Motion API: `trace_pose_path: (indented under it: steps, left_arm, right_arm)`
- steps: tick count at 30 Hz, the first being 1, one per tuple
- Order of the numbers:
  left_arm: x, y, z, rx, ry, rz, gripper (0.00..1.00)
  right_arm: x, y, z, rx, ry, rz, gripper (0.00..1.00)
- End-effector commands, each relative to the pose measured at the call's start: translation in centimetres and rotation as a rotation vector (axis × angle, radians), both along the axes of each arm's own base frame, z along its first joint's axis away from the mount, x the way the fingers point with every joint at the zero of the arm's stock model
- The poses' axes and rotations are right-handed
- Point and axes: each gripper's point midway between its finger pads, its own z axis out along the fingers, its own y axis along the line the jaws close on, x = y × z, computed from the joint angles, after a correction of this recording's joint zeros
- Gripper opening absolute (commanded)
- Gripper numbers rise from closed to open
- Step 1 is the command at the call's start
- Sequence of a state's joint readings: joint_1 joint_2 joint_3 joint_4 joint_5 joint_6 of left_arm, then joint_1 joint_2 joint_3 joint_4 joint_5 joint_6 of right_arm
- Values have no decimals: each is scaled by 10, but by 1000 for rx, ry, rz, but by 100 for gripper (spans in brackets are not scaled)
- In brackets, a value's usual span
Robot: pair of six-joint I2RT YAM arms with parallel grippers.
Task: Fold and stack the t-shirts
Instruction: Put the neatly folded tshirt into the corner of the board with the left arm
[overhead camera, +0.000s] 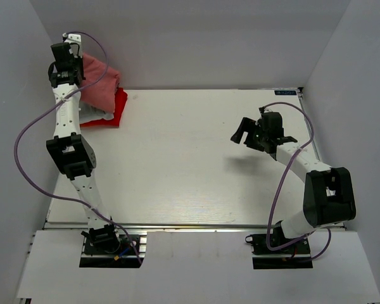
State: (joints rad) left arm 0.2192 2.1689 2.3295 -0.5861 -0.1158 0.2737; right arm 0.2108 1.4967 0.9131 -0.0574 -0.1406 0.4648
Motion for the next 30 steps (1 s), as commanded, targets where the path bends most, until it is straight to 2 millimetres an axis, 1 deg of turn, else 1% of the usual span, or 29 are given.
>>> trace_pose_path:
  steps: [1,3,4,5,6,7,8,9,10,11,12,13,17,18,20,21,22,23,24,25,26,27,28,29,30]
  left_arm:
    - [-7,34,-1,14,-49,212,0]
    - [-9,40,-13,27,-33,248,1]
    - [-13,46,-10,37,-44,295,2]
    - [-13,46,-15,36,-34,296,2]
    - [-13,48,-17,34,-39,311,6]
    - [-14,53,-20,33,-45,346,6]
    - [-15,54,-19,30,-49,365,17]
    - [-17,56,-19,34,-49,373,69]
    - [-14,51,-24,37,-40,371,99]
    - [-13,53,-24,41,-42,381,100]
    - [-12,53,-18,41,-56,381,100]
    - [-12,55,-23,39,-48,397,100]
    - [-11,52,-26,15,-50,393,100]
    - [-11,52,-26,6,-55,397,100]
    - [-13,50,-23,3,-52,389,100]
    - [-11,46,-26,-14,-46,371,100]
    - [-11,44,-20,-20,-57,357,100]
    - [-14,40,-20,-28,-48,340,100]
    - [-12,35,-28,-49,-29,314,100]
    - [-13,32,-20,-56,-44,297,100]
    - [-14,23,-18,-86,-42,257,100]
    - [-16,18,-24,-100,-19,233,100]
    - [-16,6,-31,-122,-5,200,100]
    - [-15,-10,-33,-155,7,144,100]
    - [-17,-20,-34,-191,19,105,100]
  right_arm:
    - [11,3,17,9,-36,-12,90]
    - [9,1,18,2,-30,-19,90]
    - [10,-1,17,-5,-28,-28,90]
    - [10,-2,18,-5,-24,-28,90]
    - [8,-1,16,-5,-13,-29,90]
    - [10,-1,17,-7,-14,-30,90]
    - [9,-2,16,-6,-7,-35,90]
    - [8,0,16,-3,1,-34,90]
    - [10,1,20,0,-8,-33,90]
    - [10,0,19,1,-1,-36,90]
    - [10,0,20,0,-3,-33,90]
    - [8,0,19,-2,6,-31,90]
    - [3,-2,18,-11,15,-37,90]
    - [2,-1,20,-12,8,-31,90]
    - [-2,-5,17,-23,20,-41,90]
    - [-3,-5,19,-28,12,-33,90]
    - [-3,-5,19,-29,11,-34,90]
    - [-3,-6,20,-33,9,-31,90]
    - [-4,-4,20,-32,9,-25,90]
    - [-4,-5,22,-32,2,-21,90]
    - [-4,-3,24,-32,-5,-13,90]
    - [-3,-2,25,-28,-8,-7,90]
    - [-3,-3,27,-33,-14,1,90]
    - [-3,-2,28,-32,-17,0,90]
    - [-3,-2,30,-35,-23,3,90]
